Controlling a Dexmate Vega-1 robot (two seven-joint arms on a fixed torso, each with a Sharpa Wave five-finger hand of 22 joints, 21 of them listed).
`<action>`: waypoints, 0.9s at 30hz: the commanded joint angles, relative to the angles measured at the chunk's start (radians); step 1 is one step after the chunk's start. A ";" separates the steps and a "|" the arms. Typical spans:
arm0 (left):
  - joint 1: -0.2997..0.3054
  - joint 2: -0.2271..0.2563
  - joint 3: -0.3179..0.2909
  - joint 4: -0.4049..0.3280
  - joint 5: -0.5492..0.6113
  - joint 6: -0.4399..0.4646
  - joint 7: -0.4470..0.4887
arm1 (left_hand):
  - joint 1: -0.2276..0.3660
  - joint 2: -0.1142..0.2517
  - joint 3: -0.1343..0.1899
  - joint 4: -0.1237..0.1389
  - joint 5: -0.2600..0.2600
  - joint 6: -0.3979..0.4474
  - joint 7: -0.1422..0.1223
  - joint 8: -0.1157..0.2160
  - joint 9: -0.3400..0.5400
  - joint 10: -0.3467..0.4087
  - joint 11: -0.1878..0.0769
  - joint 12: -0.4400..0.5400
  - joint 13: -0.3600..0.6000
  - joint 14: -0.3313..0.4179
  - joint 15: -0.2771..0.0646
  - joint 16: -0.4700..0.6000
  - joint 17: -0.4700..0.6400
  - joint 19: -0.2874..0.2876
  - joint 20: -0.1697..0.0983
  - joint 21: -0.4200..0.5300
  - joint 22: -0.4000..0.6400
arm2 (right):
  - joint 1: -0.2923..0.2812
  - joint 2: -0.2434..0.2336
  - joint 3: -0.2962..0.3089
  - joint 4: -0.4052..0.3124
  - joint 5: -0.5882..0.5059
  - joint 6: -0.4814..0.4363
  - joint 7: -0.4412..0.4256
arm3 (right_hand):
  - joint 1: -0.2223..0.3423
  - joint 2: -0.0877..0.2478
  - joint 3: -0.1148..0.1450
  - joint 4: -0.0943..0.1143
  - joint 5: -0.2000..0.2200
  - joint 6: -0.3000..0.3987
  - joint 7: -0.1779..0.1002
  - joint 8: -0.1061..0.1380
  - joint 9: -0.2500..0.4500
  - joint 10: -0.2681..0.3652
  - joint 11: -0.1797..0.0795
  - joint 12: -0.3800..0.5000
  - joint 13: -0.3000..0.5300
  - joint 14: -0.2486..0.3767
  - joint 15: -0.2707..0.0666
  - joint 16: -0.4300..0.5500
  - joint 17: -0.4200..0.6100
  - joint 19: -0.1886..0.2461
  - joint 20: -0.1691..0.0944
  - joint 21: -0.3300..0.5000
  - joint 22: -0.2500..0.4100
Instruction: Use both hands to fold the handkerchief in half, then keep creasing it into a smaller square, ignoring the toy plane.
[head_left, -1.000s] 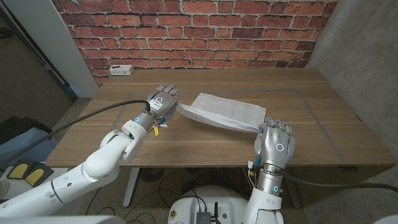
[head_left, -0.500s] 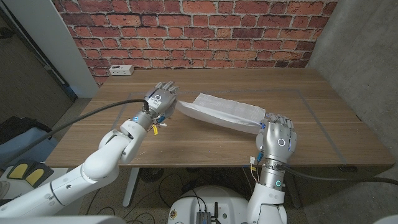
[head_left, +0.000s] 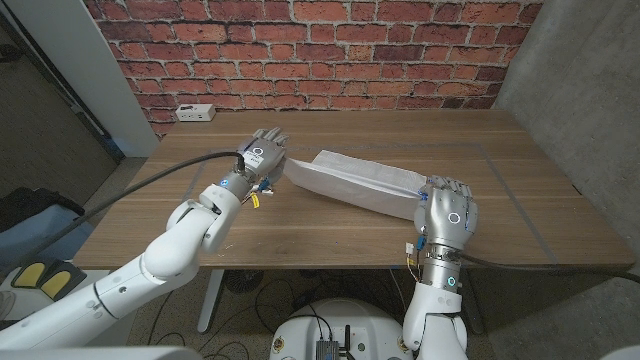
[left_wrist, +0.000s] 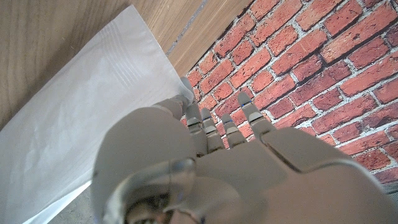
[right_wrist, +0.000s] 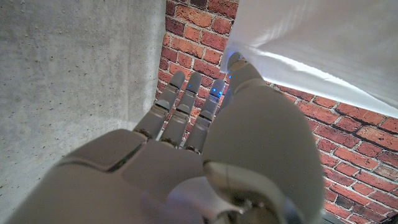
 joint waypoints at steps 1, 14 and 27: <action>-0.076 -0.045 0.044 0.033 0.045 -0.019 -0.071 | 0.003 -0.001 0.003 -0.005 0.000 0.006 -0.004 0.008 -0.002 0.004 0.002 0.004 0.003 -0.001 0.000 0.008 0.000 -0.006 0.002 0.006 0.001 | 0.020 -0.028 0.048 0.003 0.033 0.042 0.040 | 0.003 0.006 0.002 0.003 -0.005 0.010 0.004 0.003 0.002 0.010 -0.003 -0.004 0.006 0.009 -0.164 -0.005 0.004 0.003 0.004 0.004 0.003; -0.144 -0.099 0.086 0.078 0.087 -0.020 -0.114 | 0.003 -0.001 0.001 -0.010 0.001 0.010 -0.004 0.014 -0.012 0.002 0.002 0.004 0.005 -0.001 -0.003 0.008 -0.003 -0.008 0.001 0.010 0.001 | 0.062 -0.053 0.087 0.023 0.077 0.082 0.070 | 0.001 0.006 0.001 0.003 -0.006 0.010 0.001 0.002 0.002 0.012 -0.001 -0.005 0.006 0.012 -0.164 -0.006 0.004 0.002 0.004 0.004 0.003; -0.227 -0.151 0.136 0.144 0.106 -0.034 -0.146 | 0.002 -0.002 -0.002 -0.015 0.001 0.011 -0.002 0.018 -0.021 0.002 0.002 0.004 0.008 0.000 -0.004 0.009 -0.006 -0.009 0.000 0.013 0.000 | 0.106 -0.072 0.111 0.049 0.125 0.111 0.099 | 0.003 0.007 0.000 0.002 -0.008 0.011 -0.002 0.001 0.002 0.015 -0.003 -0.007 0.007 0.014 -0.164 -0.007 0.007 0.002 0.005 0.005 0.003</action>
